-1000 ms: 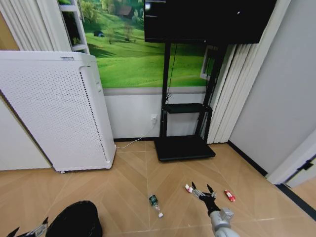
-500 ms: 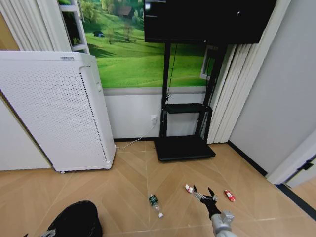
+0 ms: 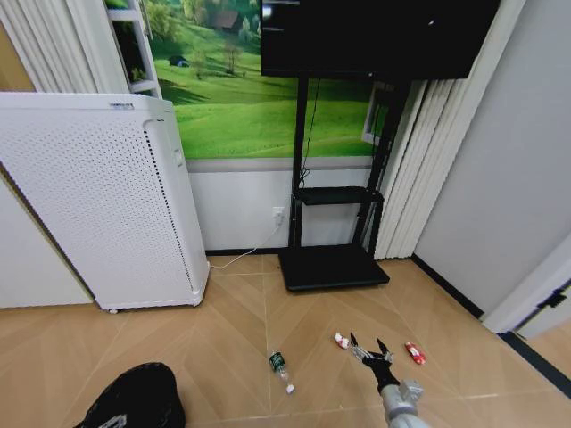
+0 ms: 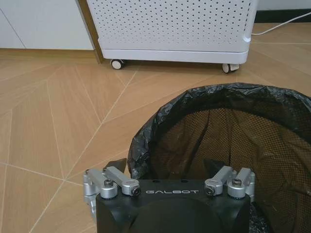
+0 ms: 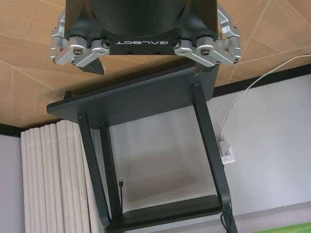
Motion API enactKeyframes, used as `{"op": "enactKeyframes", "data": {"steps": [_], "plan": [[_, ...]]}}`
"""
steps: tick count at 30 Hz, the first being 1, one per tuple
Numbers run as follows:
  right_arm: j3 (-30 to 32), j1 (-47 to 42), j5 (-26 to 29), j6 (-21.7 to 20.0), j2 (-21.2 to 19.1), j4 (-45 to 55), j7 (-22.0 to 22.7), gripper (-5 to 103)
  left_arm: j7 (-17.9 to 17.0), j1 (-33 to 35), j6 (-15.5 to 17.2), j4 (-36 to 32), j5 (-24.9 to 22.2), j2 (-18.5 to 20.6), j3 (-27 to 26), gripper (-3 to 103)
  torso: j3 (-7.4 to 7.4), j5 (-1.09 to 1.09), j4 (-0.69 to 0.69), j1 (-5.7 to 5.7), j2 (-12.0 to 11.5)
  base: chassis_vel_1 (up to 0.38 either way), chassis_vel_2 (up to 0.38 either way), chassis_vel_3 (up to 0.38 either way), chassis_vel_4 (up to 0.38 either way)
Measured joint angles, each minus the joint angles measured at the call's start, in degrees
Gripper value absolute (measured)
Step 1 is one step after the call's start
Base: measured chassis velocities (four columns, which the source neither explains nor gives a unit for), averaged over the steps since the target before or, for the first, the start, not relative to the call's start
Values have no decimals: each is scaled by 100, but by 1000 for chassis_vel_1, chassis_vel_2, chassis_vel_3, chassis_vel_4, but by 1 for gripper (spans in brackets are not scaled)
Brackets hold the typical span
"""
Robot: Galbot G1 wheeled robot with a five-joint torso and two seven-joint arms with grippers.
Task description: Pick up the trash bin and place the garbage on the floor into it.
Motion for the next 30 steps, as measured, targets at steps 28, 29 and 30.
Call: {"op": "enactKeyframes", "data": {"steps": [28, 29, 30], "plan": [[43, 161, 137, 2, -74, -167, 2, 100, 233, -643, -385, 270, 13, 52, 104, 7, 2, 2, -1, 1, 3, 0, 0, 0, 0], [43, 161, 137, 2, -74, -167, 2, 100, 233, -643, -385, 270, 13, 52, 104, 7, 2, 2, -1, 1, 3, 0, 0, 0, 0], [44, 162, 137, 4, -74, -170, 8, 100, 242, -846, -506, 335, 17, 84, 191, 7, 2, -2, -1, 1, 3, 0, 0, 0, 0]]}}
